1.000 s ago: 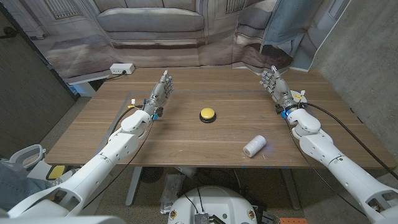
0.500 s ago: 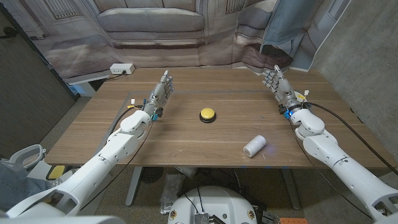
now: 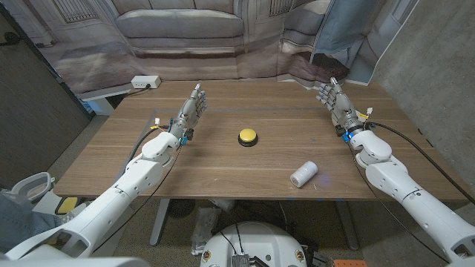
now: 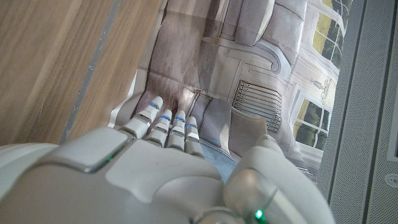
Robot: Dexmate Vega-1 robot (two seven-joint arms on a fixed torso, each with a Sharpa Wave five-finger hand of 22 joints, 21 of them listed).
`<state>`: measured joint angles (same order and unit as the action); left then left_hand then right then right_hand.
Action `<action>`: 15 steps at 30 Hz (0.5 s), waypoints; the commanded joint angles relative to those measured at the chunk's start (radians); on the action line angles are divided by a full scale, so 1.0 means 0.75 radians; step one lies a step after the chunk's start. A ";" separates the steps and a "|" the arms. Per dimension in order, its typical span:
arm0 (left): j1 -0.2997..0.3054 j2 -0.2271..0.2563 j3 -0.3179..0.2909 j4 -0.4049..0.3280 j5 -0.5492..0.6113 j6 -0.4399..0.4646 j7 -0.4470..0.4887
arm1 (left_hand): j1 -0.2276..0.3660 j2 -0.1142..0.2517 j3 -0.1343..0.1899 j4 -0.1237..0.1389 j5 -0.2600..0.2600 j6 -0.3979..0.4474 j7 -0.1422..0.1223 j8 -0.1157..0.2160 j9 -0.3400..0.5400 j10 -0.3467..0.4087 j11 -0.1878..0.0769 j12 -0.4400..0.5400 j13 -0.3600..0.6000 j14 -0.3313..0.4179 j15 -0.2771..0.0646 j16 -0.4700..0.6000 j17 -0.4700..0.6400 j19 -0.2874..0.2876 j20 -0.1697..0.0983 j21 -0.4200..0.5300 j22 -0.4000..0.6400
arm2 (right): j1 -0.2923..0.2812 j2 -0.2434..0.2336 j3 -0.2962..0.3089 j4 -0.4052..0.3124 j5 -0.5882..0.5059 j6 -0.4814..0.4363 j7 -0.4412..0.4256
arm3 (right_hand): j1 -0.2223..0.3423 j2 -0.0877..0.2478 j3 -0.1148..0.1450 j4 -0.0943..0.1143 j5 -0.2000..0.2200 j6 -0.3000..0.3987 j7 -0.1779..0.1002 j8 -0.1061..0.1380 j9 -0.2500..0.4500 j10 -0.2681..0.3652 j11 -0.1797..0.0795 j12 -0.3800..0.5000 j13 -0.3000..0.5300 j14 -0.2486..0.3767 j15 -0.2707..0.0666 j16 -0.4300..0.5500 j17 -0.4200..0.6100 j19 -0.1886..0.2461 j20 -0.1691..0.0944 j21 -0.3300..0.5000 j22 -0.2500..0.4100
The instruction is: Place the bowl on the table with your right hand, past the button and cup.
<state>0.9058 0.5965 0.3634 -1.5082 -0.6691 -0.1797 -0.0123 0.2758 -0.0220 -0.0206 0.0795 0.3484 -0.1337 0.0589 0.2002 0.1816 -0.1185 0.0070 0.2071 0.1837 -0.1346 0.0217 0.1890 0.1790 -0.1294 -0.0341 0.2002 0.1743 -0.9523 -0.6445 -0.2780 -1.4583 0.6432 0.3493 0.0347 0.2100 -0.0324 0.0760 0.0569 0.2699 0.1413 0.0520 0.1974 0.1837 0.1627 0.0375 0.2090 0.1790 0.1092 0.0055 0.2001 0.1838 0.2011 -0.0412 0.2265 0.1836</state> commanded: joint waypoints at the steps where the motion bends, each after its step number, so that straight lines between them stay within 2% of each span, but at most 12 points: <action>1: 0.027 0.033 -0.012 -0.046 -0.008 0.017 -0.001 | 0.008 0.009 -0.005 0.004 0.013 0.003 -0.002 0.001 0.004 -0.005 0.001 -0.001 0.002 -0.001 0.001 0.001 0.003 -0.004 -0.057 0.001 0.008 | -0.026 -0.040 0.018 -0.046 -0.022 -0.009 -0.017 | 0.015 0.005 0.003 -0.011 -0.003 0.015 -0.002 0.006 0.005 0.011 0.007 0.009 0.006 0.014 0.003 0.002 0.004 0.015 -0.043 0.004 0.005; 15: 0.056 0.058 -0.024 -0.101 -0.002 0.026 0.021 | 0.013 0.014 -0.007 0.003 0.013 0.005 0.001 0.000 0.005 -0.005 0.003 -0.003 0.002 -0.001 0.001 0.000 0.003 -0.006 -0.056 0.000 0.008 | -0.071 -0.062 0.051 -0.082 -0.015 -0.011 -0.044 | 0.016 0.006 0.000 -0.013 -0.005 0.018 -0.003 0.006 0.005 0.018 0.007 0.011 0.006 0.021 0.003 0.001 0.005 0.022 -0.043 0.003 0.005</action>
<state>0.9332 0.6259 0.3512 -1.5536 -0.6729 -0.1671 -0.0083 0.2810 -0.0168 -0.0206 0.0795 0.3484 -0.1338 0.0589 0.2002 0.1841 -0.1186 0.0070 0.2071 0.1836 -0.1347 0.0217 0.1890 0.1790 -0.1294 -0.0341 0.2002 0.1743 -0.9811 -0.6760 -0.2585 -1.4951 0.6285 0.3483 0.0206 0.2152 -0.0273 0.0733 0.0541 0.2660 0.1449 0.0483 0.1974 0.1837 0.1647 0.0396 0.2090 0.1790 0.1145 0.0109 0.2000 0.1837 0.2065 -0.0357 0.2264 0.1835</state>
